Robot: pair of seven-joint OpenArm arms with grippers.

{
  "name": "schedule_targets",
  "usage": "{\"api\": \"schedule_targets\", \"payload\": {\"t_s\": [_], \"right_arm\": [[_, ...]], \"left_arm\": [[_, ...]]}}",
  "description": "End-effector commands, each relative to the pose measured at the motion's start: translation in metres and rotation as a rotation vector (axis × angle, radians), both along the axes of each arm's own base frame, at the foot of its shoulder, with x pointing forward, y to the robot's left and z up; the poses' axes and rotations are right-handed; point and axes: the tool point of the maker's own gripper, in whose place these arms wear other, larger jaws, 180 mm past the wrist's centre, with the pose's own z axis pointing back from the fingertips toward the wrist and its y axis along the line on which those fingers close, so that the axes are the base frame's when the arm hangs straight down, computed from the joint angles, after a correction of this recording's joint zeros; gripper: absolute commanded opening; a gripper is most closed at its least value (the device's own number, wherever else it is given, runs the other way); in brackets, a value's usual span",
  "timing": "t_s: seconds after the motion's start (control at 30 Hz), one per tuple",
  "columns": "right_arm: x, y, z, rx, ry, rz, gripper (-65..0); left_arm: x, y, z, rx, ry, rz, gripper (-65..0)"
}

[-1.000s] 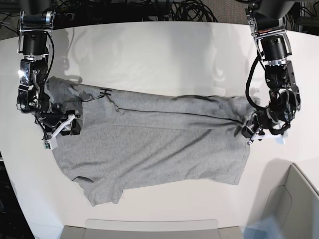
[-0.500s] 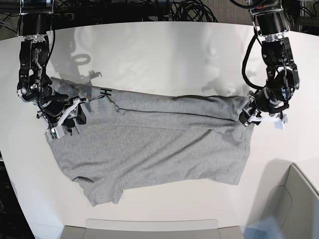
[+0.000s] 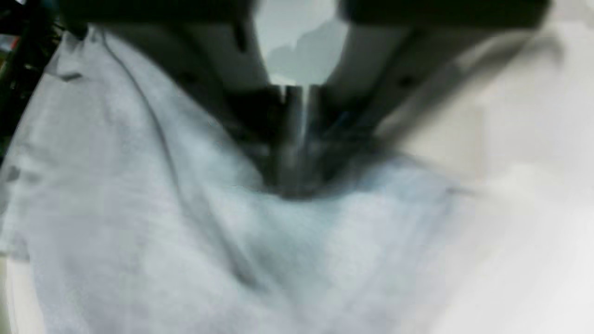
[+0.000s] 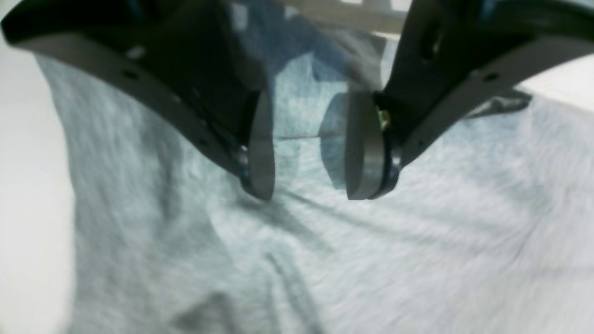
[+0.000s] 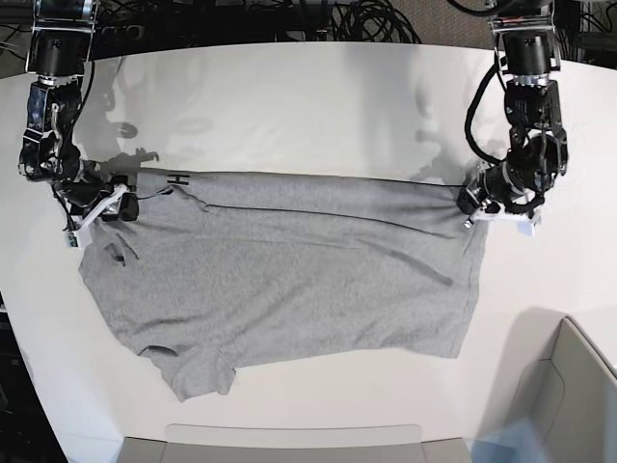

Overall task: Fold the T-shirt properly
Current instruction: 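Release the shoulders and lay the folded layer flat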

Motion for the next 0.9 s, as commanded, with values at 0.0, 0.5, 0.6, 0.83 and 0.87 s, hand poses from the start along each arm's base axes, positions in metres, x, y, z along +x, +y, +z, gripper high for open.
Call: {"api": "schedule_targets", "payload": {"t_s": [0.0,0.5,0.6,0.83,0.87], "right_arm": [[0.006,-0.031,0.015,-0.070,-0.013,-0.036,-39.4],[0.030,0.008,0.113,-0.140,-0.301,0.085,-39.4],[0.032,0.021,0.130,-0.154,-0.348,0.121,-41.2],[0.033,0.066,0.058,-0.097,-0.155,0.250,-48.6],[0.032,0.075,0.045,-0.078,-0.122,0.259,-48.6]], "left_arm": [[-0.017,0.031,-0.005,0.101,0.060,0.026,-58.6],[-0.005,-0.010,0.088,0.200,-0.221,-0.139,-58.6],[0.011,-0.015,0.100,0.188,-0.268,-0.133,-58.6],[0.046,-0.027,0.094,0.097,-0.285,-0.074,-58.6],[0.050,-0.027,0.097,0.093,-0.295,-0.072,-58.6]]}}
